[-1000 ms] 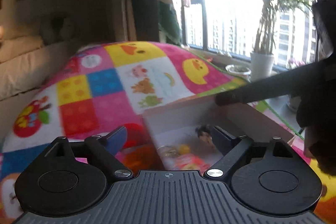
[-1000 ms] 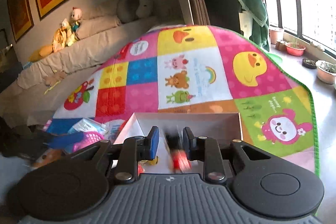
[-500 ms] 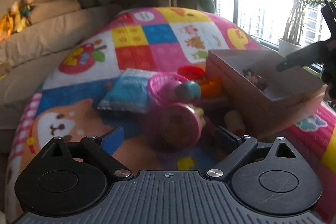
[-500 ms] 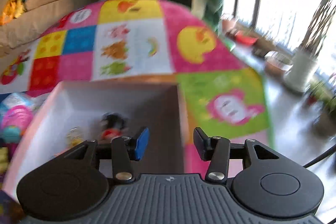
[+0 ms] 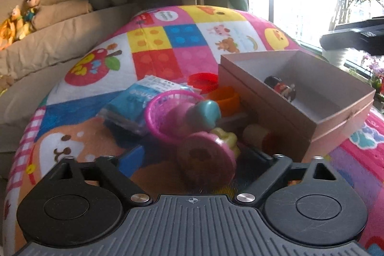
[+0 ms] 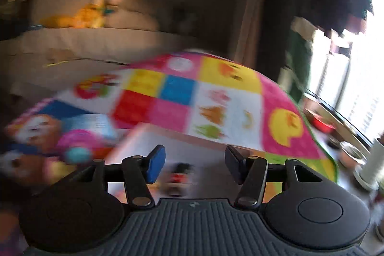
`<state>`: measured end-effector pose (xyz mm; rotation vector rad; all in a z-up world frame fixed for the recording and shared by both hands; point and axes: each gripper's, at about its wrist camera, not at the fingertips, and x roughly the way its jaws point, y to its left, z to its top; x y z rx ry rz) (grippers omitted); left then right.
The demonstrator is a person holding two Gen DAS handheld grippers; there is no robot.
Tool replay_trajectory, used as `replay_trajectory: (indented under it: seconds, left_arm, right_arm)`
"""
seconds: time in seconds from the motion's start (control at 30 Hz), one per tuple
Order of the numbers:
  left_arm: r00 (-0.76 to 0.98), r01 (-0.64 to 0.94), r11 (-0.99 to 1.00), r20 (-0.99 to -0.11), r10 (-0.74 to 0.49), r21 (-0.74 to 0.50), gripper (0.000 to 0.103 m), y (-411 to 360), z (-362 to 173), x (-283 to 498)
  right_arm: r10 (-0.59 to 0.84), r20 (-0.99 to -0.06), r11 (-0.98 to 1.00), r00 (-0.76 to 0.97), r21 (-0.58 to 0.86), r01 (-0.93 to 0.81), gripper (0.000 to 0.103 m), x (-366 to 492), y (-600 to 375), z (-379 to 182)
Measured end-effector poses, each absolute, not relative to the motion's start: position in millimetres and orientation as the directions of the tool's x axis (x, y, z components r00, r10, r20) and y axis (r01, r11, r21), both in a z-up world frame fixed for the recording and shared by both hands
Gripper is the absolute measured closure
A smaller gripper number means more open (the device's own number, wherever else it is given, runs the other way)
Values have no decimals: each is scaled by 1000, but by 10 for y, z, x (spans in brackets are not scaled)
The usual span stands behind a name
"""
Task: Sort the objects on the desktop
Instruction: 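Drop the doll into the pink box with right tool while left drops Hello Kitty toy, then grasp the pink-and-teal figure with the right tool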
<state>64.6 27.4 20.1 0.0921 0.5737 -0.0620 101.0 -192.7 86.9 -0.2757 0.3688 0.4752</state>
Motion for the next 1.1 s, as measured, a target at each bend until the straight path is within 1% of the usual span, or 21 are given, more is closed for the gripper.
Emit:
replay_trajectory:
  seconds: [0.03,0.07,0.1,0.17,0.27,0.33,0.37,0.4,0.47,0.5,0.53,0.57,0.6,0.63,0.73,0.8,0.83,0.87,0.9,0.97,1.1]
  left_arm:
    - [836,87,994,-547,-38,63,21,267,201,669]
    - [834,90,994,-550,-44,56,27,266,201,684]
    - [832,99,994,-552,-58,45,37,266,204,684]
    - [833,111,993,-548,-75,33,46,270,237,628]
    - [839,99,993,-542,-46,68,46,310,322,430]
    - [836,91,991,-549,-25,94,46,363,371,266]
    - [833,87,991,-553,-15,104,46,389,389,189]
    - [830,83,990,-558,-8,110,46,424,404,104]
    - [828,78,991,-561,-4,108,46,479,421,-33]
    - [829,74,992,-560,-6,98,44,508,428,-98]
    - [828,72,994,-561,-12,85,40,528,430,-146]
    - [828,69,995,-561,-18,69,29,544,427,-196]
    - [830,67,996,-557,-25,55,22,552,422,-228]
    - [831,71,996,-555,-33,46,19,554,417,-255]
    - [829,90,995,-557,-56,34,15,535,391,-293]
    - [828,100,994,-558,-63,35,9,535,370,-299]
    - [828,98,995,-557,-61,36,9,534,364,-303]
    - [828,91,995,-558,-57,34,8,543,356,-296]
    - [827,83,996,-559,-53,30,8,555,344,-287]
    - [823,61,998,-566,-43,13,8,592,322,-266]
    - [815,24,999,-578,-36,-30,7,666,297,-222]
  right_arm:
    - [414,-410,836,813,-181,-517,48,921,-1880,882]
    - [435,-414,818,800,-190,-543,48,832,-1833,892]
    - [454,-422,799,785,-196,-568,48,746,-1784,896]
    - [488,-445,759,751,-210,-617,48,618,-1675,886]
    - [515,-466,701,720,-255,-666,49,446,-1482,847]
    - [521,-478,668,707,-287,-687,54,376,-1356,798]
    - [524,-486,654,699,-295,-696,59,364,-1293,785]
    - [530,-500,645,685,-287,-708,61,380,-1230,778]
    - [541,-529,643,654,-242,-727,61,499,-1094,795]
    - [541,-552,644,635,-213,-734,61,595,-1013,802]
    - [541,-582,646,607,-175,-743,59,703,-931,812]
    - [542,-625,639,562,-128,-758,51,847,-830,801]
    - [541,-651,644,532,-87,-760,48,966,-738,780]
    - [535,-662,656,525,-66,-752,48,1073,-648,753]
    - [478,-704,674,526,-90,-733,48,1340,-349,635]
    - [448,-750,666,486,-83,-741,48,1466,-196,527]
    - [435,-765,673,475,-75,-736,48,1508,-151,481]
    - [421,-779,682,465,-65,-728,52,1536,-117,440]
    - [425,-770,688,476,-68,-723,55,1538,-117,433]
    - [452,-749,682,483,-59,-729,57,1460,-183,505]
    - [536,-684,665,495,-19,-747,58,1160,-531,805]
